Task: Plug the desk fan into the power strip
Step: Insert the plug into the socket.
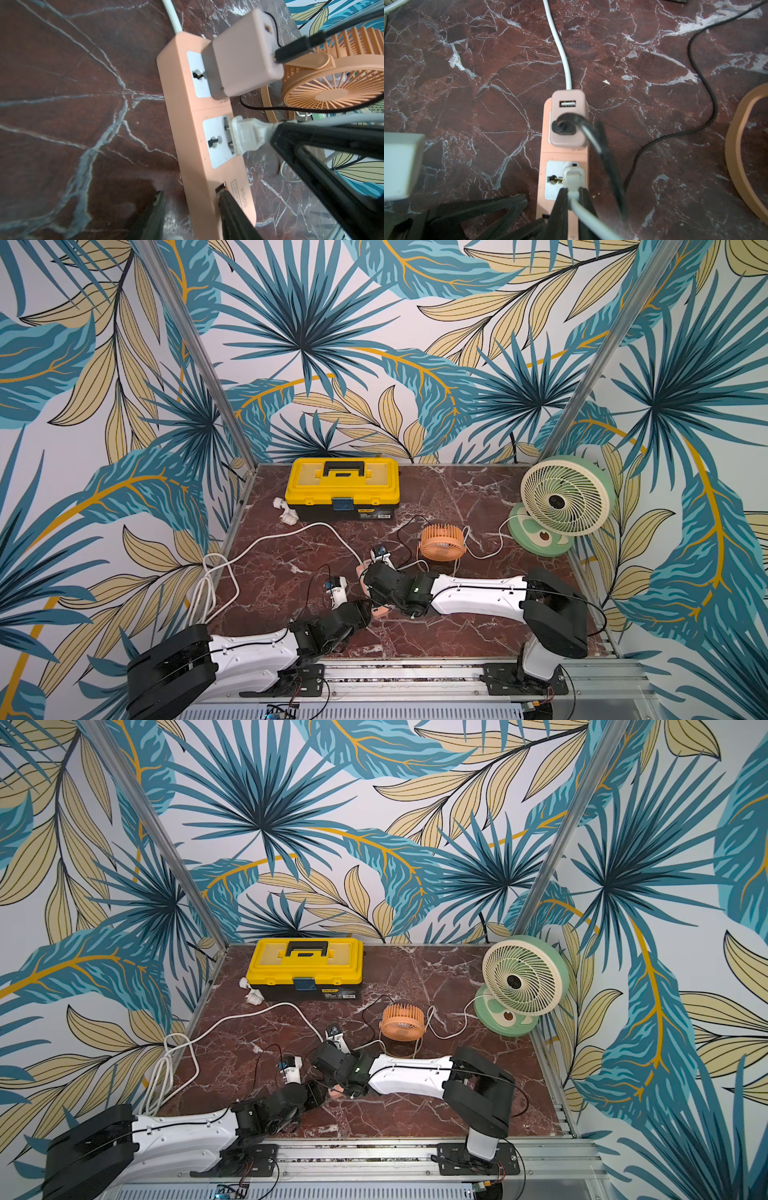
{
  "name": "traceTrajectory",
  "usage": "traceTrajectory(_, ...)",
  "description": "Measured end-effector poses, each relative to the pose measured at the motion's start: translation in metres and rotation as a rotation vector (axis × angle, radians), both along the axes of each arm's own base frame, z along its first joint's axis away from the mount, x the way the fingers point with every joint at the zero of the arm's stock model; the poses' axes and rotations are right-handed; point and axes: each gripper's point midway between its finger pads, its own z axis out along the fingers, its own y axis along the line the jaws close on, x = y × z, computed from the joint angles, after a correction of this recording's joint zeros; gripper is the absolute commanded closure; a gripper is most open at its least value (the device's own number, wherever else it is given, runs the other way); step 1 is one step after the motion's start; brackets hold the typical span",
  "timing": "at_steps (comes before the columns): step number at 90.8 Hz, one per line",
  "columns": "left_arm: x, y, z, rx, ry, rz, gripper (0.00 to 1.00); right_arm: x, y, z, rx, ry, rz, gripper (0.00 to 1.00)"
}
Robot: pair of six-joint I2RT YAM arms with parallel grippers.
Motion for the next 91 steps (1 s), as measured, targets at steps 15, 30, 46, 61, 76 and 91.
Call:
traceTrajectory(15,0.0000,0.0000,0.0000,0.000,0.000,0.000,0.54,-0.0017,-0.0006,0.0005,0.000,-0.005,-0.002,1.00)
traceTrajectory(30,-0.0004,0.0016,0.0000,-0.003,-0.001,0.005,0.54,-0.0031,-0.0006,0.0003,-0.001,-0.008,0.000,1.00)
traceTrajectory(46,-0.0007,0.0028,0.0000,-0.006,-0.002,0.008,0.54,-0.0035,-0.0011,0.0003,0.005,-0.011,-0.003,1.00)
traceTrajectory(61,-0.0007,0.0029,0.0000,-0.005,-0.002,0.009,0.54,-0.0037,-0.0009,0.0003,0.007,-0.012,-0.002,1.00)
traceTrajectory(76,-0.0007,0.0030,0.0002,-0.005,-0.003,0.009,0.54,-0.0037,-0.0007,0.0004,0.008,-0.012,-0.002,1.00)
traceTrajectory(91,-0.0006,0.0039,0.0004,-0.003,-0.004,0.012,0.54,-0.0038,-0.0009,0.0001,0.010,-0.011,-0.005,1.00)
